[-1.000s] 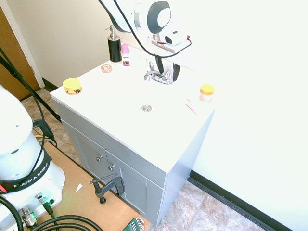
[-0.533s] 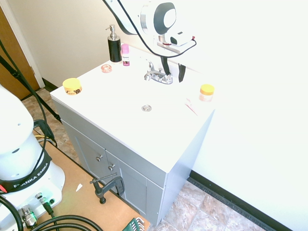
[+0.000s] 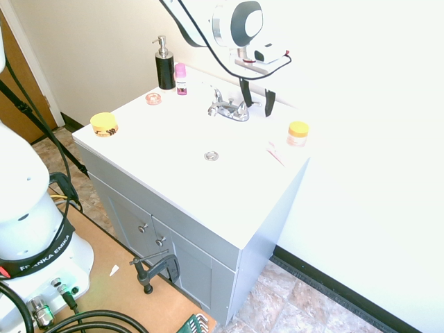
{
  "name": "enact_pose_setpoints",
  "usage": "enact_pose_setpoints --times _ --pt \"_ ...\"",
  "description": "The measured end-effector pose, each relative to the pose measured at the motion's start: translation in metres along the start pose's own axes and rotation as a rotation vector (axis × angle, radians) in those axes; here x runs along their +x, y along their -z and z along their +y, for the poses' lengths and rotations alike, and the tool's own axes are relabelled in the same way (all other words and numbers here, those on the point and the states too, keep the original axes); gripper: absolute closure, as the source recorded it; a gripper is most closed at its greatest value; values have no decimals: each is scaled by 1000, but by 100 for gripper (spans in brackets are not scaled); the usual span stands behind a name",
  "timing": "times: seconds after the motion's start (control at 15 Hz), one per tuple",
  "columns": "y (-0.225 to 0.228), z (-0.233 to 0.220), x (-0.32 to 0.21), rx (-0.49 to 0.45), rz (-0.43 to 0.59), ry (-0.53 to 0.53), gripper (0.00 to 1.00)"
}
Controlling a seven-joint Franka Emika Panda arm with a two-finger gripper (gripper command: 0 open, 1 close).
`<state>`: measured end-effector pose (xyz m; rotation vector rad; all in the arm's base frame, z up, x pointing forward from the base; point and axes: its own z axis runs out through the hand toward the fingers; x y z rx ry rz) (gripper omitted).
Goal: Turn off the cold water
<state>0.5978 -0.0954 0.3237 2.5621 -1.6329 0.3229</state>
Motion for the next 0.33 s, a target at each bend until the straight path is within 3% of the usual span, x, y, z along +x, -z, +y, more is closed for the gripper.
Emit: enact_pose_setpoints --times 0.33 --pt "54 36 -57 47 -124 52 0"
